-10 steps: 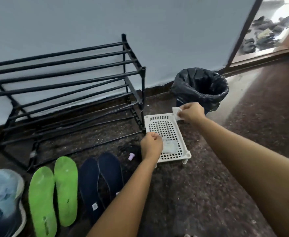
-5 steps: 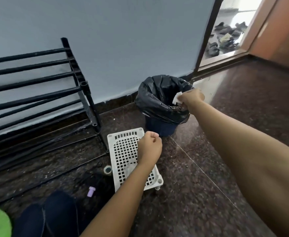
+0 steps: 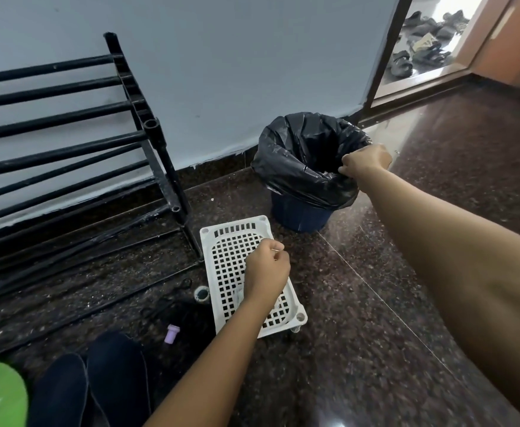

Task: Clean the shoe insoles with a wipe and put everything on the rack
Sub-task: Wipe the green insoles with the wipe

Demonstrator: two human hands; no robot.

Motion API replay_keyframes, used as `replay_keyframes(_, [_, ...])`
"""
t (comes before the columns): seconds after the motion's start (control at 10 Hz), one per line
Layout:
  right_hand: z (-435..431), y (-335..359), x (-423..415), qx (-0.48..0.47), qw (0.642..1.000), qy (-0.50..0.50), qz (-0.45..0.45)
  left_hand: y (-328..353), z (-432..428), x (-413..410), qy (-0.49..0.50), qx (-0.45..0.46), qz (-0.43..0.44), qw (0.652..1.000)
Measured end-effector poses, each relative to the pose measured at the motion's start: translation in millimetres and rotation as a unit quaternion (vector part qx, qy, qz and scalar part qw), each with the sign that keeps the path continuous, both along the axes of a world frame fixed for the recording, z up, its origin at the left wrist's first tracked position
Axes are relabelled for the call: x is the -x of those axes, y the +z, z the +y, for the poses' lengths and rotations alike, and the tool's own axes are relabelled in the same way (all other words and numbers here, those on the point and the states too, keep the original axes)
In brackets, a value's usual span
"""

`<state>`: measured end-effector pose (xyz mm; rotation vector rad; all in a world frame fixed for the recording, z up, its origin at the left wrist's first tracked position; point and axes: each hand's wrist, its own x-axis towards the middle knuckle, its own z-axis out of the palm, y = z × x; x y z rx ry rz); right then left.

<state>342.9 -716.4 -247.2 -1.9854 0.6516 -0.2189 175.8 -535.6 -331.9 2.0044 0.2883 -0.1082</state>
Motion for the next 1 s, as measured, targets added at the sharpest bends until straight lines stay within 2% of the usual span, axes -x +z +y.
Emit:
replay_keyframes(0.1, [8.9,6.4,13.3,-0.037,0.998,-0.017,-0.039,3.1,4.7,2.6,0.005,-0.003,0.000,1.000])
replay_keyframes(0.2, [31.5,-4.0,30.6,0.018,0.989,0.012,-0.143,6.8,11.5,8.4,0.016,-0.008,0.003,1.000])
replay_keyframes(0.3, [60.7,-16.8,64.0,0.113,0.963,0.109,-0.219,5.5,22.8,15.9,0.030,-0.018,0.015,0.999])
replay_keyframes(0.4, [86.5,-41.1,94.1,0.199,0.914,0.266,-0.232,-0.7,34.7,28.5,0.053,-0.025,0.025,0.998])
replay_keyframes(0.5, [105.9,-73.8,112.5,0.290,0.835,0.455,-0.108,-10.5,47.3,41.7,0.070,-0.035,0.048,0.996])
replay_keyframes(0.6, [119.1,-105.0,128.0,0.340,0.757,0.557,0.030,-23.6,58.6,54.4,0.071,-0.033,0.072,0.994])
replay_keyframes(0.7, [122.5,-128.0,140.3,0.353,0.737,0.569,0.089,-36.9,64.4,66.0,0.080,-0.028,0.086,0.993])
replay_keyframes(0.8, [120.7,-141.7,148.1,0.377,0.737,0.550,0.112,-48.2,64.1,75.2,0.084,-0.020,0.105,0.991])
replay_keyframes(1.0, [126.5,-152.7,155.3,0.434,0.735,0.508,0.115,-63.0,62.7,82.2,0.074,-0.027,0.111,0.991])
